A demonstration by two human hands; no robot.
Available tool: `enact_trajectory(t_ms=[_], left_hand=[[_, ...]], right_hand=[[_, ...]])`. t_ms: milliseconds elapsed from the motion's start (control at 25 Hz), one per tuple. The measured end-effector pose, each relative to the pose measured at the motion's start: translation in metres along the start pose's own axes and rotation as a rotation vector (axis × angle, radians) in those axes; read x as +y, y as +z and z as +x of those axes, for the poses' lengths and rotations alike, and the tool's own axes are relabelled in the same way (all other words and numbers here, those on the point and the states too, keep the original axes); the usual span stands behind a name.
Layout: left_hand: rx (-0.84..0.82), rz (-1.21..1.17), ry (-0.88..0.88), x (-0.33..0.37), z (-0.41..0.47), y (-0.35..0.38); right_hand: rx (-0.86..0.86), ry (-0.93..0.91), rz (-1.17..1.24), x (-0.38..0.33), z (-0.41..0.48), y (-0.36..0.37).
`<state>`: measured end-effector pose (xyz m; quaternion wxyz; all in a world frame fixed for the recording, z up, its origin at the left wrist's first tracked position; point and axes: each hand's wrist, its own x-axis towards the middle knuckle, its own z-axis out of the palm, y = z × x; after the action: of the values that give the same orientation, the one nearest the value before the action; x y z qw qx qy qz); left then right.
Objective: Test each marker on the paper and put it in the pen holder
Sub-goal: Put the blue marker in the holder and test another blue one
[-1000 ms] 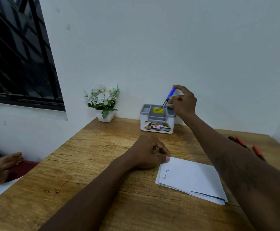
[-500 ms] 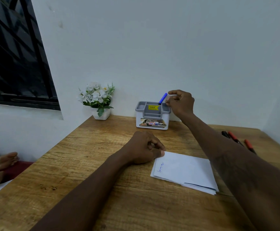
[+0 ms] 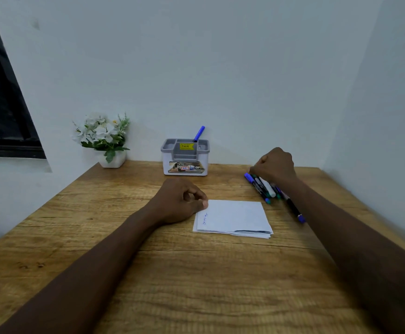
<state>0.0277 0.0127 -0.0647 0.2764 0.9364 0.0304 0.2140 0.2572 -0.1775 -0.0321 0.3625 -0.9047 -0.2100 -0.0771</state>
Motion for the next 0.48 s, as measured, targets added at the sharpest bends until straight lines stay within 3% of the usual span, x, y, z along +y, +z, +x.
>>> enact_trajectory(t_ms=[240, 480], left_hand=[[-0.055, -0.025, -0.005, 0.003, -0.001, -0.002], [-0.086, -0.038, -0.013, 0.003, -0.002, -0.005]], right_hand=[[-0.084, 0.009, -0.229, 0.008, -0.011, -0.003], [-0.136, -0.020, -0.310, -0.005, -0.022, 0.002]])
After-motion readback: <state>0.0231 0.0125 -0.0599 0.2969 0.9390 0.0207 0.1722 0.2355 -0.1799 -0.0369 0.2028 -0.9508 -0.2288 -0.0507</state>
